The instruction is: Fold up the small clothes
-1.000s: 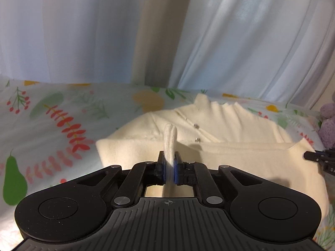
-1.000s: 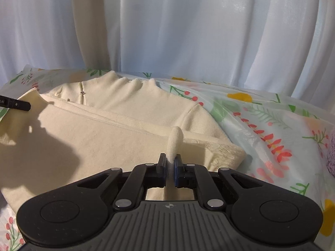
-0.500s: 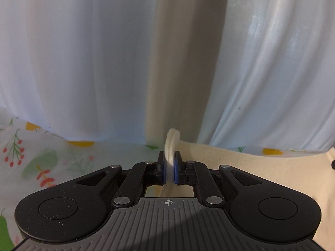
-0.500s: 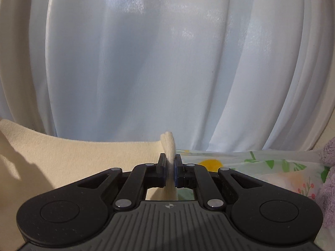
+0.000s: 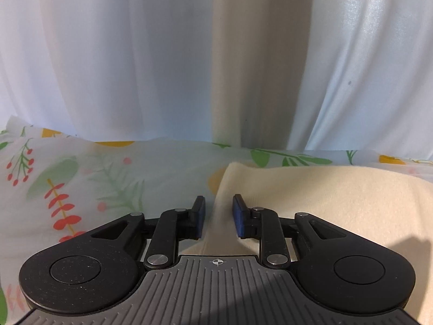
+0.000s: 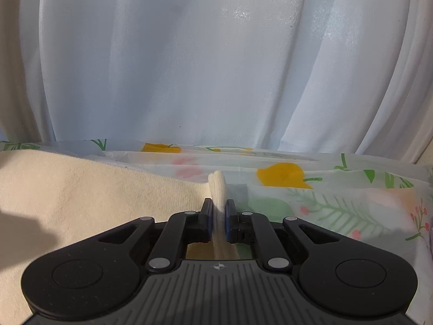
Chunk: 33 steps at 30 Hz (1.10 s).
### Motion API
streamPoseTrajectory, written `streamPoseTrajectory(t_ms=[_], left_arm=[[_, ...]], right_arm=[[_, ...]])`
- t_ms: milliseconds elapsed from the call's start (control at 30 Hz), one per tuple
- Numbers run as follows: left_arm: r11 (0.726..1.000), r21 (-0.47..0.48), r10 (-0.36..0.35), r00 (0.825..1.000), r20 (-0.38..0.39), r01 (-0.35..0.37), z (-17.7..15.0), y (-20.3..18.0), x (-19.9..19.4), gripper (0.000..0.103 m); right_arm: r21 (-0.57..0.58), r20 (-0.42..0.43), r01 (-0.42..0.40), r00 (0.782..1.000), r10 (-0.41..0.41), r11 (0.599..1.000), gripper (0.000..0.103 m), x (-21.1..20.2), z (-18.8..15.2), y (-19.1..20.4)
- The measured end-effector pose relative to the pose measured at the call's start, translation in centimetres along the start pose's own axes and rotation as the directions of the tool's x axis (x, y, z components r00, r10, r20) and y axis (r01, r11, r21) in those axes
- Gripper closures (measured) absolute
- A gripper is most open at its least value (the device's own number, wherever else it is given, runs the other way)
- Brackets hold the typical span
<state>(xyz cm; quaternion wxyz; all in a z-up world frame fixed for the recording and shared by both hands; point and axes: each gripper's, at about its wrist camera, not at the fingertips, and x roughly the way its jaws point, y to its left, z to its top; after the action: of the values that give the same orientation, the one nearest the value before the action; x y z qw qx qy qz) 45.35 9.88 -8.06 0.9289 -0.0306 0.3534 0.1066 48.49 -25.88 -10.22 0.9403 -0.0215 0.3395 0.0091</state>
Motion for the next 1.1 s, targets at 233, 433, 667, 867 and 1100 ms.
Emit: streamPoseTrajectory(t_ms=[233,433,667,867,1100], left_arm=[[0.996,-0.084,-0.031,0.999,-0.032,0.029,0.1,2.3,-3.1,0.056],[0.946,-0.232,-0.235,0.972,-0.014,0.225,-4.0,6.1,-10.4,0.046],[0.936,-0.214,-0.300,0.951,-0.075,0.278,-8.3,6.4,-12.4,0.060],[0.931,-0.296,-0.244,0.967,-0.069,0.213,-9.3,8.7,-13.1,0.072],[0.846,-0.446,-0.377,0.919,-0.112,0.293,-10.2,12.7,-13.3,0.043]], right_arm=[[0.193,0.104,-0.124,0.989,0.106,0.973,0.061,-4.9,-0.7,-3.0],[0.519,0.197,-0.544,0.827,0.527,0.660,0.045,-11.0,-6.8,-6.9],[0.673,0.144,-0.532,0.775,0.615,0.514,0.085,-11.6,-13.8,-6.9],[0.586,0.096,-0.366,0.917,0.386,0.723,0.103,-14.5,-13.6,-8.5],[0.470,0.137,-0.400,0.914,0.382,0.787,0.046,-17.7,-13.1,-7.9]])
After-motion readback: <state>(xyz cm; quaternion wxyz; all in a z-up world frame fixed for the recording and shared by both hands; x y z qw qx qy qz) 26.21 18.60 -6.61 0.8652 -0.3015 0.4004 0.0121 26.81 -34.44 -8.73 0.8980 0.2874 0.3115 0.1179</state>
